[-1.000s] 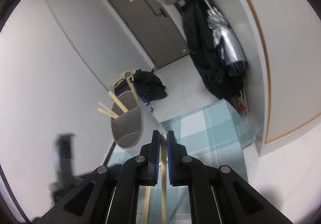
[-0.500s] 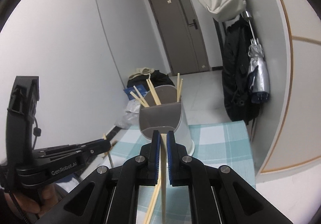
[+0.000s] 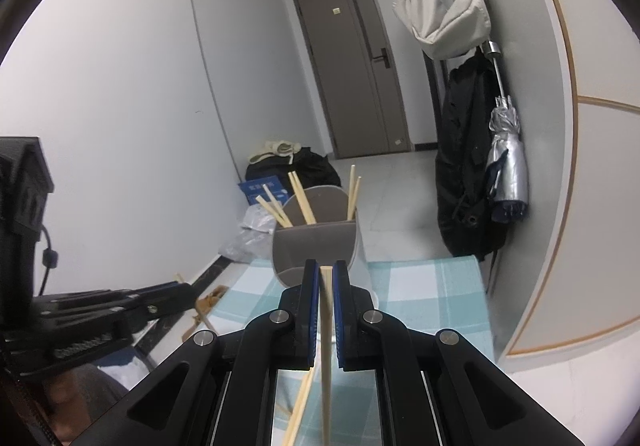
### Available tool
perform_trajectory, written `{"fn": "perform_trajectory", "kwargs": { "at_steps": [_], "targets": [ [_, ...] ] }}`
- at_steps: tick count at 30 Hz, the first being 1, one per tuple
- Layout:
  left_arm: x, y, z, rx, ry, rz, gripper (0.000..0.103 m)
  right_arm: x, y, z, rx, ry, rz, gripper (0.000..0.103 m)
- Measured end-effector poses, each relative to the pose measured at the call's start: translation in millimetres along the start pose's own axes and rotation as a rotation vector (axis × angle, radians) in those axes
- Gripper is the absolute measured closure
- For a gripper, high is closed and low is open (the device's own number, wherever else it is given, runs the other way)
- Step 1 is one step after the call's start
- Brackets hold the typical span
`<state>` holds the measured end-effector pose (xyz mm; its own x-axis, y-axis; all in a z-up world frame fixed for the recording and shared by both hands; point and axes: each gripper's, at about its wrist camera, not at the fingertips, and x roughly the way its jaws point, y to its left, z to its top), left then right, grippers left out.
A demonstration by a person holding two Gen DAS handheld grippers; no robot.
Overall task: Organize utensils
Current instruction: 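Carry both held chopsticks up over the white utensil holder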
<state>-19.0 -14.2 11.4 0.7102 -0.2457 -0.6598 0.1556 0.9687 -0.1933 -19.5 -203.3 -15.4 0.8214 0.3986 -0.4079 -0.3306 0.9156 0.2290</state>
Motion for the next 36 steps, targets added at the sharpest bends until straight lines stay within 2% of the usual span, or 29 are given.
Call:
{"fn": "perform_trajectory", "kwargs": {
  "at_steps": [10, 14, 22, 29, 36],
  "targets": [
    [-12.8, -7.8, 41.6, -0.007, -0.032, -0.077, 0.102, 7.5, 1.1, 34.1, -0.014, -0.023, 0.001, 0.097],
    [-14.6, -5.8, 69.3, -0.030, -0.041, -0.102, 0.102, 10.0, 1.4, 62.0, -0.008, -0.050, 0.011, 0.097],
    [-9.2, 0.8, 130.1, -0.066, -0.087, -0.142, 0.102, 18.9, 12.0, 138.6, -0.045, -0.118, 0.056, 0.097],
    [11.9, 17.4, 166.1, -0.094, -0.108, -0.147, 0.102, 45.2, 26.6, 186.1, -0.106, -0.179, 0.088, 0.097],
    [49.2, 34.1, 172.5, -0.083, -0.057, -0.148, 0.102, 94.3, 20.7, 194.7, -0.108, -0.151, 0.090, 0.097]
  ]
}}
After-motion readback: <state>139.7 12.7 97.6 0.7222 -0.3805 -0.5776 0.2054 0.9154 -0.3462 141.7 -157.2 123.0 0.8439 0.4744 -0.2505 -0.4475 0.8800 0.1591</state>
